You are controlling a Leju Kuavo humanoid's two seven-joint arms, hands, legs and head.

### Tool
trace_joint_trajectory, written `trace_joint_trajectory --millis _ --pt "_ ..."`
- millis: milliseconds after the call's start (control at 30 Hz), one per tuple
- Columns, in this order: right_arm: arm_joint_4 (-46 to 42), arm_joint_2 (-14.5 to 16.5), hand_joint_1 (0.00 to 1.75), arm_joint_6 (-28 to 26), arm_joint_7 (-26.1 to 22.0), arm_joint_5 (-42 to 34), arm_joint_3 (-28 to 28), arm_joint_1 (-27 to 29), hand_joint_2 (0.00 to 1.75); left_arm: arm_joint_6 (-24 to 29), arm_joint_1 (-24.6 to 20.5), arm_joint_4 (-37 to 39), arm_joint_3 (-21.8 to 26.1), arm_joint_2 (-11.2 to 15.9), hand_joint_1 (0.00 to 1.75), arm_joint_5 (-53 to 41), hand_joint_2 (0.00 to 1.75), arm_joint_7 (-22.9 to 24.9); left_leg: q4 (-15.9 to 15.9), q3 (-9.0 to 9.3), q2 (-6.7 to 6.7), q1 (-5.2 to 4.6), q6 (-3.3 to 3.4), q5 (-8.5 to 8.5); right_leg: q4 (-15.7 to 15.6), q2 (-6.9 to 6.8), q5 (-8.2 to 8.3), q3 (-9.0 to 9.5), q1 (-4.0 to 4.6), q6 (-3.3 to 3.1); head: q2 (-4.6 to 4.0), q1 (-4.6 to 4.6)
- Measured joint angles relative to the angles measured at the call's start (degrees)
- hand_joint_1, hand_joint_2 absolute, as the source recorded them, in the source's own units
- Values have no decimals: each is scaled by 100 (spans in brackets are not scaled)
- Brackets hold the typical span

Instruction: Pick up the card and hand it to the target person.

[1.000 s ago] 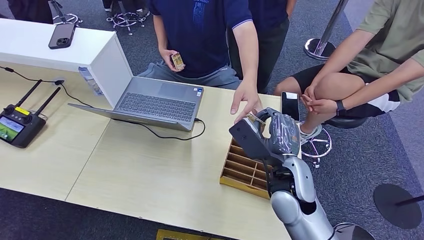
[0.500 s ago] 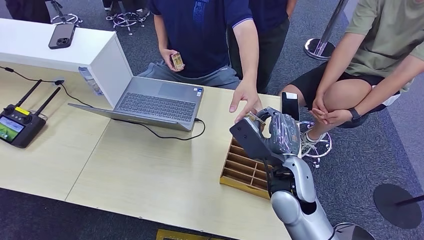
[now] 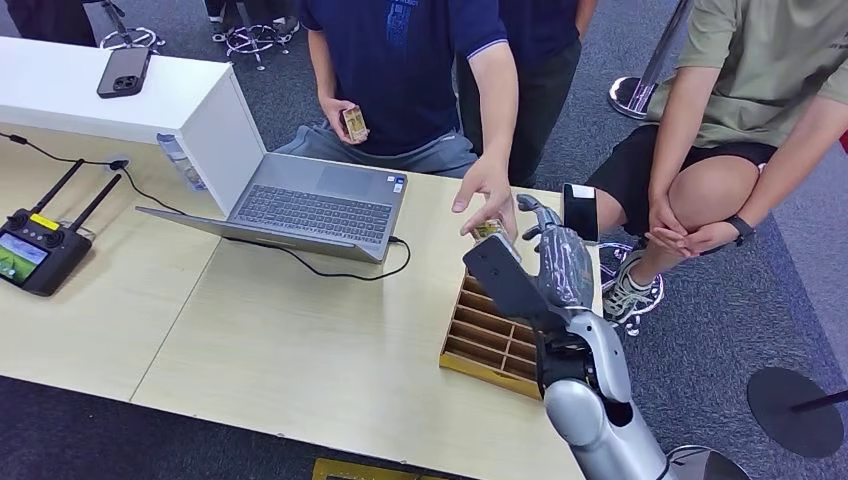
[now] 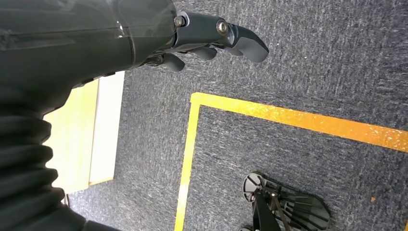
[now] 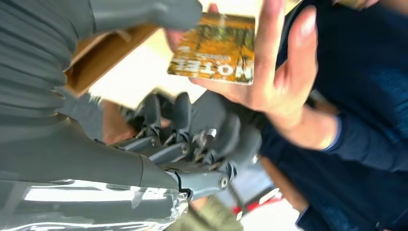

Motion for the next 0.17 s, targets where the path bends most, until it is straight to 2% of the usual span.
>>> trace_joint_trajectory --millis 167 --pt "-1 -70 0 -117 -258 -990 -13 30 175 0 1 0 0 2 0 18 0 -1 0 0 0 0 0 0 -1 0 0 -1 0 0 0 0"
